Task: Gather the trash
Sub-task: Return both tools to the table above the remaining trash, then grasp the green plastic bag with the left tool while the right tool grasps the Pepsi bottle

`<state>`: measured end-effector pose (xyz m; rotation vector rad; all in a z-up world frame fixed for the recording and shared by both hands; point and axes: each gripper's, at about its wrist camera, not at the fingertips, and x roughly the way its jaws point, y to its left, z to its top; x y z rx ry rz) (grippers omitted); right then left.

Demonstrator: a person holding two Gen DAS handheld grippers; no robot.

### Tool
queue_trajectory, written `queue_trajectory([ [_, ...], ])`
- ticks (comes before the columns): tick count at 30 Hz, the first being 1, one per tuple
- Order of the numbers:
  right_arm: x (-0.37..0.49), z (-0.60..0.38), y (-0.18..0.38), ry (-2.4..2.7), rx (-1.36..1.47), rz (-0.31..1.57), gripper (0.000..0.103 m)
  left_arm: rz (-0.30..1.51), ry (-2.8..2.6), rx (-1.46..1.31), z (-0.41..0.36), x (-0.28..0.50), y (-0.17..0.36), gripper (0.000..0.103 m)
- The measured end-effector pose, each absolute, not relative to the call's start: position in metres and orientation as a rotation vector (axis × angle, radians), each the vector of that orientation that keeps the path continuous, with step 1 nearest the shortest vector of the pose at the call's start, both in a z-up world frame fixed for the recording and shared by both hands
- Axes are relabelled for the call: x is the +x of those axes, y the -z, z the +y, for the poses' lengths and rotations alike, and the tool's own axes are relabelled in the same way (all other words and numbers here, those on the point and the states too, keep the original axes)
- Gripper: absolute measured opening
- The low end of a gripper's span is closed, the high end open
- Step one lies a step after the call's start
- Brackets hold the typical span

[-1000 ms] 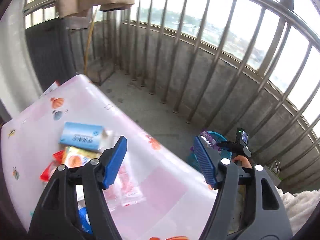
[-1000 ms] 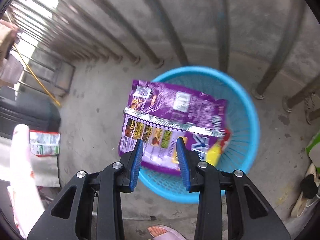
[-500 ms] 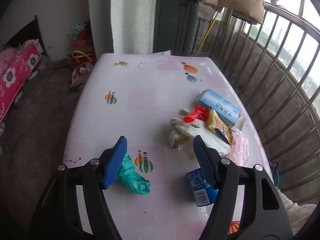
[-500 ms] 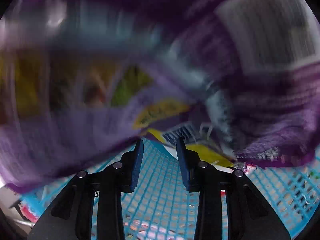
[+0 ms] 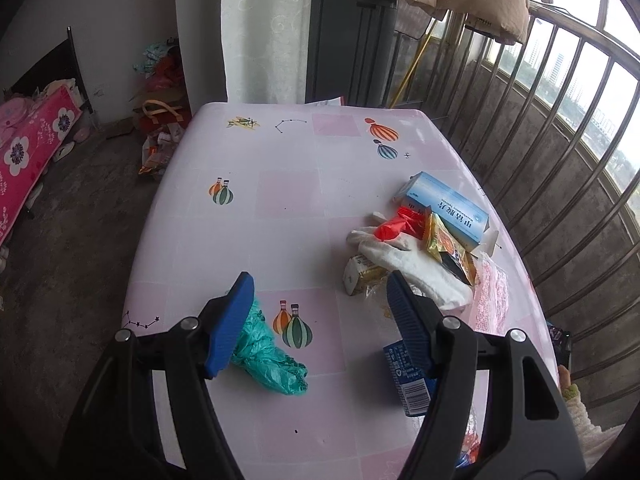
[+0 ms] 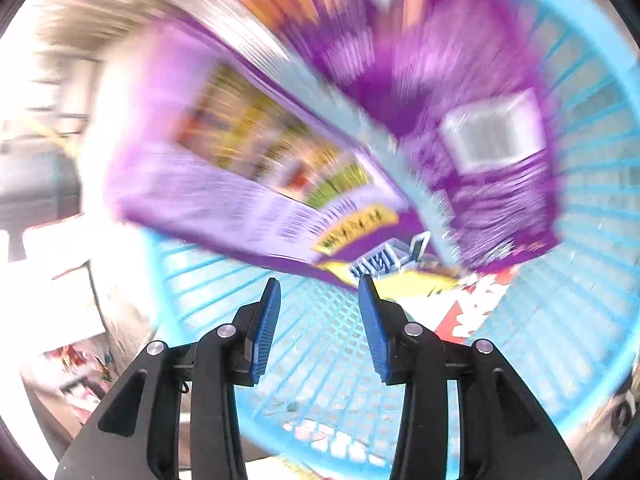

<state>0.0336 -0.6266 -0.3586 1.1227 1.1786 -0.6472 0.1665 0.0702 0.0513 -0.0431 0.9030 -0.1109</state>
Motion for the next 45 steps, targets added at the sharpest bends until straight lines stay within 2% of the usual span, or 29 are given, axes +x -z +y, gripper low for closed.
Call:
queue_trajectory([
  [3,0.023,-0.634,0.304,0.669,0.990,1.046,0.045,0.902,0.126,-0.044,0.069,0.165,-0.051,0.065],
  [7,0.022,-0.658,0.274,0.820,0.887,1.017,0.048,0.884,0.138,-0.047,0.068,0.163,-0.053,0.065],
  [19,0.028,-0.693,0.376,1.158,0.968,1.146,0.048,0.943,0.046,-0.024,0.077,0.167,-0.036,0.065],
  [32,0.059,-0.688,0.424,1.026,1.015,1.413,0.049,0.976,0.026,-0.014,0.076,0.173,-0.026,0.065],
  [34,0.070,-0.683,0.417,1.008,1.016,1.404,0.049,0.971,0.028,-0.016,0.077,0.171,-0.027,0.065],
  [36,0.066,-0.684,0.401,0.993,1.033,1.347,0.054,0.962,0.037,-0.030,0.080,0.169,-0.029,0.065],
  [38,0.058,-0.684,0.380,0.987,1.041,1.301,0.067,0.949,0.048,-0.042,0.082,0.167,-0.032,0.065],
  [41,0.039,-0.685,0.350,0.973,1.048,1.229,0.079,0.926,0.077,-0.061,0.086,0.161,-0.036,0.065],
  [45,0.012,-0.680,0.314,0.961,1.062,1.164,0.081,0.896,0.117,-0.078,0.091,0.150,-0.042,0.065],
])
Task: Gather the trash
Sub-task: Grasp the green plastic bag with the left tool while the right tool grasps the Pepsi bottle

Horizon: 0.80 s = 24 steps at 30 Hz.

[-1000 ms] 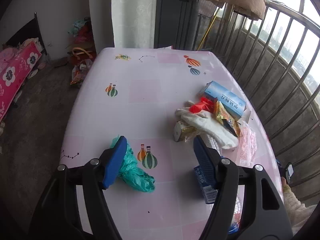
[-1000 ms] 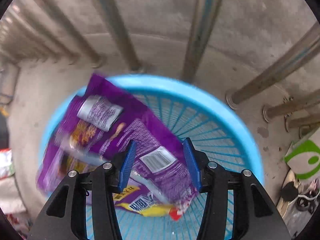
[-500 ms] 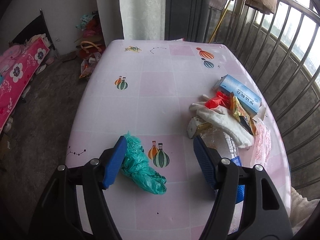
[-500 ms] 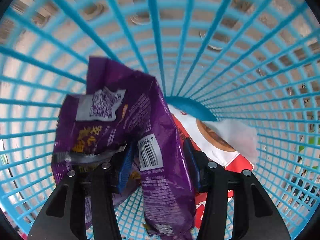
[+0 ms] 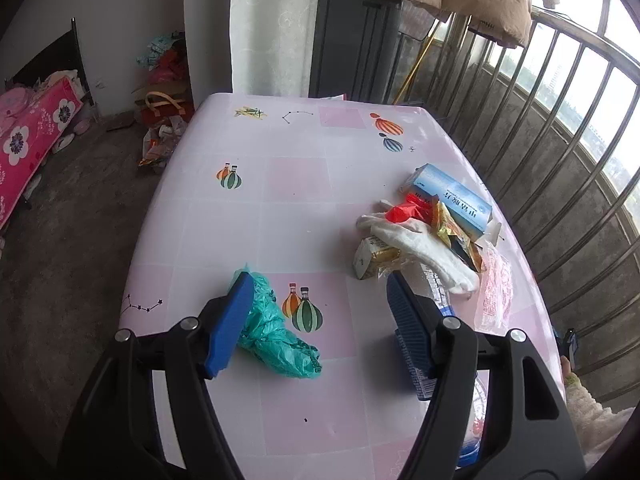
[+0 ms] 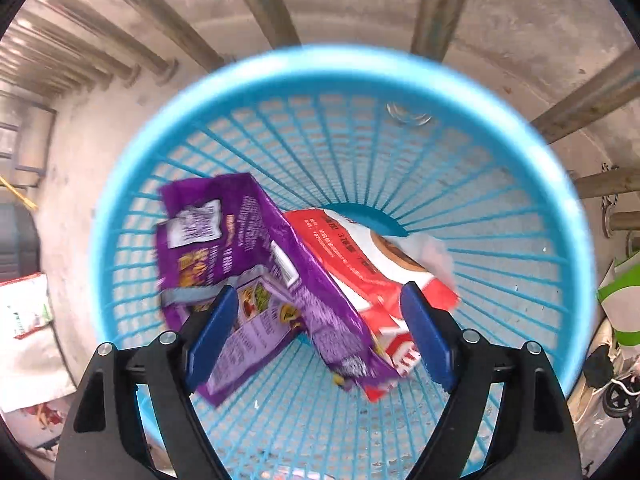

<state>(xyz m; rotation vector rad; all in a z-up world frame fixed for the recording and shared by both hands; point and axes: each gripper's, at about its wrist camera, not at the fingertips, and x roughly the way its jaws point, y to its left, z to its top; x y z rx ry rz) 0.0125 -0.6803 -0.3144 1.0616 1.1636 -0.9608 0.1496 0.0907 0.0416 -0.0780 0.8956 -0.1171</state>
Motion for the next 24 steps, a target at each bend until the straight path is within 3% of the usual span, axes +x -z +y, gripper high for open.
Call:
queue_trajectory([
  [5,-0.024,-0.646,0.243,0.957,1.042,1.000,0.081,0.837,0.148,-0.088,0.101,0.132,-0.050,0.069],
  [10,-0.031,-0.597,0.128,0.880,0.897,0.762,0.081,0.792,0.172,-0.123,0.118,0.117,-0.053,0.071],
  [16,-0.018,-0.517,-0.006,0.681,0.700,0.621,0.081,0.782,0.190,-0.151,0.133,0.104,-0.044,0.073],
  [24,0.038,-0.391,-0.053,0.278,0.686,0.665,0.081,0.860,0.195,-0.217,0.146,0.112,-0.009,0.073],
])
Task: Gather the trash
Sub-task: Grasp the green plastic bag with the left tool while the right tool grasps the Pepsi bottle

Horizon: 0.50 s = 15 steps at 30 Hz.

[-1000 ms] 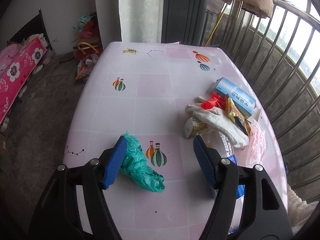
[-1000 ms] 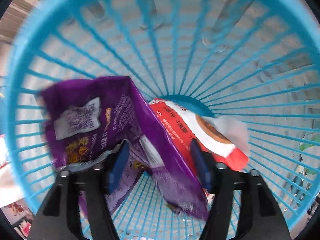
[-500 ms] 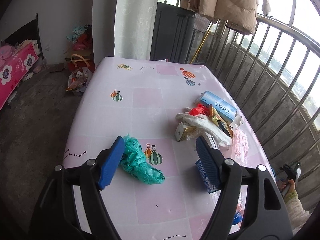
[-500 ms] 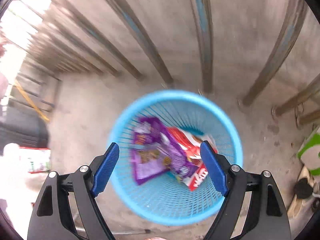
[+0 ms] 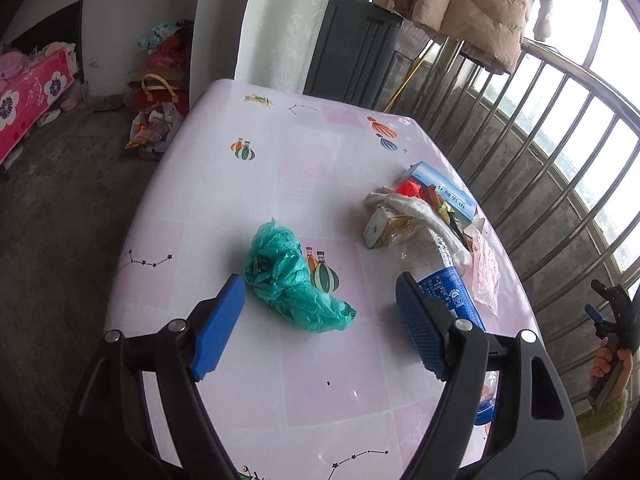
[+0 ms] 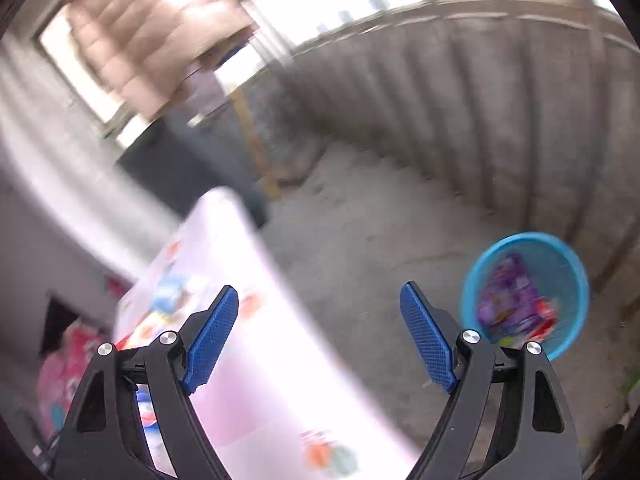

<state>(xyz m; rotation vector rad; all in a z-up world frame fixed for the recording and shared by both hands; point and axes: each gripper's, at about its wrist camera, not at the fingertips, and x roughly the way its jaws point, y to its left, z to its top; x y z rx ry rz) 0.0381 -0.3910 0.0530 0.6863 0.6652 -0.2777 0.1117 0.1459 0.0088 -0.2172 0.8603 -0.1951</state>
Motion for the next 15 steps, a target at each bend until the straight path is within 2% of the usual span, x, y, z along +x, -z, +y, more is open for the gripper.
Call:
queue_trajectory([
  [7,0.113,-0.241,-0.035,-0.221,0.690,0.928,0.081,0.929,0.143,-0.229,0.141,0.146,0.027,0.071],
  [10,0.130,-0.196,-0.022,-0.318,0.682,1.029,0.081,0.956,0.099,-0.219,0.140,0.157,0.042,0.062],
  [14,0.144,-0.150,-0.010,-0.347,0.596,1.111,0.081,0.976,0.076,-0.249,0.145,0.164,0.057,0.044],
  [15,0.148,-0.148,-0.001,-0.358,0.588,1.123,0.081,0.980,0.085,-0.263,0.146,0.165,0.060,0.043],
])
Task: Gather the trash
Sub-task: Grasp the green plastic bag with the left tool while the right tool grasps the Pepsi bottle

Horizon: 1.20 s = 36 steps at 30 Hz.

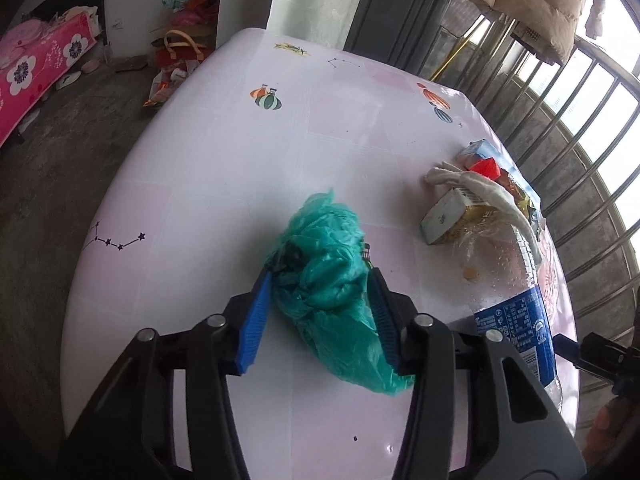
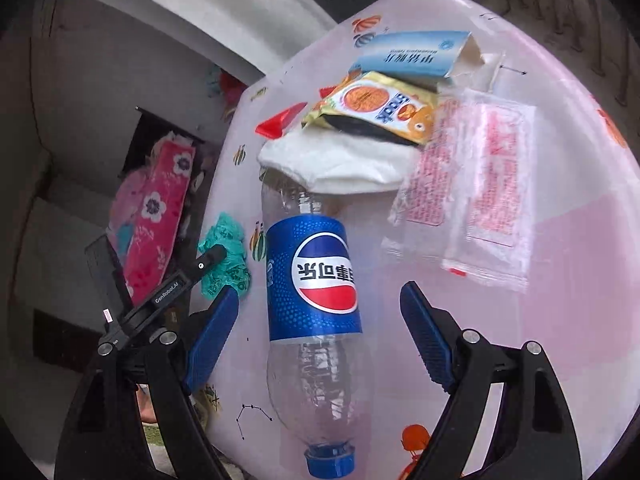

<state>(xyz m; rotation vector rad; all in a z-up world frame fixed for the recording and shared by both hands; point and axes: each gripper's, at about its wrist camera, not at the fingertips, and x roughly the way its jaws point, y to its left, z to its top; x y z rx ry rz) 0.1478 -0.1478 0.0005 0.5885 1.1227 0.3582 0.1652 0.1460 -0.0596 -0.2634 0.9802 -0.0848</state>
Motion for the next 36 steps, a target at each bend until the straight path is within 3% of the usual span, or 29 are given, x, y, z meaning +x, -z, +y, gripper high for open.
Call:
queue_trajectory([
  [4,0.154,-0.133,0.015,-0.377,0.569,1.165,0.080,0.963,0.111,-0.245,0.147,0.162,0.060,0.041],
  [9,0.163,-0.124,0.038,-0.420,0.539,1.207,0.058,0.992,0.182,-0.237,0.143,0.145,0.059,0.040],
  [20,0.124,-0.133,0.040,-0.468,0.419,1.272,0.058,1.086,0.386,-0.188,0.128,0.081,0.056,0.042],
  [26,0.124,-0.143,0.043,-0.442,0.438,1.264,0.059,1.093,0.351,-0.202,0.123,0.072,0.054,0.053],
  [36,0.143,-0.130,0.066,-0.475,0.512,1.274,0.060,1.126,0.318,-0.275,0.120,0.084,0.073,0.052],
])
